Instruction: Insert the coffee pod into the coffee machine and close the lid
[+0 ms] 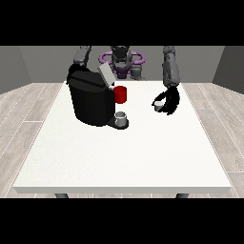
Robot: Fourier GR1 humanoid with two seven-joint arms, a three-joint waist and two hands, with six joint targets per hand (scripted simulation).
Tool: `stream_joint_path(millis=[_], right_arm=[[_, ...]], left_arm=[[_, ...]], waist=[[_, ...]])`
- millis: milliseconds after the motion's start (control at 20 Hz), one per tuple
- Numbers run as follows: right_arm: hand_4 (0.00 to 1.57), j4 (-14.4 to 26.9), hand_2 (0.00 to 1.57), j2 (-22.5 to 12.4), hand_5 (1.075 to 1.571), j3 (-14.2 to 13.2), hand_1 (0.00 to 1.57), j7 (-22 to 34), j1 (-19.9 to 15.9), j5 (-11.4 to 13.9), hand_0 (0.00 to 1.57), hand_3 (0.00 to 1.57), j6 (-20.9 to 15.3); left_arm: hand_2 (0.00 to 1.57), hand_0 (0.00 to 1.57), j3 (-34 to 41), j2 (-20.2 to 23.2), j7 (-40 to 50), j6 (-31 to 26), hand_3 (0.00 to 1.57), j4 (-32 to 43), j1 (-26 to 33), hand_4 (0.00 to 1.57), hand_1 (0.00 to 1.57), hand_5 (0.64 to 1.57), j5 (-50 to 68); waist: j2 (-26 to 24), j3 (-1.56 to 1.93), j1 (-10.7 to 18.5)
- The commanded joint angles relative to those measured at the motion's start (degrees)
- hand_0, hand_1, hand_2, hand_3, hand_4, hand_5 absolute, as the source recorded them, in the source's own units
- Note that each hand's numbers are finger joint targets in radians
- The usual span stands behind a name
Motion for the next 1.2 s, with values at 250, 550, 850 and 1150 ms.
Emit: stream_joint_path(millis=[250, 550, 850, 1150], right_arm=[[0.52, -1.66, 0.00, 0.75, 1.571, 0.08, 0.00, 2.24, 0.18, -0.79, 0.00, 0.00, -1.00], [0.40, 3.86, 0.00, 1.12, 1.571, -0.55, 0.00, -1.78, 2.33, -1.72, 0.00, 0.00, -0.05], [0.44, 7.87, 0.00, -1.32, 1.571, -4.16, 0.00, -1.20, -0.01, -4.35, 0.00, 0.00, 2.26], [0.47, 11.51, 0.00, -0.45, 1.571, -3.67, 0.00, -4.32, -1.83, -3.38, 0.00, 0.00, 1.84]], left_arm=[[1.36, 1.23, -0.46, 2.45, -3.48, -0.49, 1.31, 3.50, -1.96, 0.47, 1.23, 1.571, -3.30], [1.45, 1.45, -1.65, -0.62, -3.72, -5.89, 1.39, -0.18, -4.96, 0.62, 1.45, 1.571, -2.42], [1.33, 1.24, -1.24, 2.02, -2.52, -12.22, 1.32, -2.71, -10.38, 0.53, 1.24, 1.571, -2.15], [1.34, 1.27, -1.32, 1.17, 0.70, -15.07, 1.29, -5.33, -15.89, 0.55, 1.27, 1.571, -2.64]], waist=[[-0.90, -0.12, 0.18], [-4.85, -0.09, 0.88], [-5.68, -0.09, 1.29], [-5.47, -0.08, 1.21]])
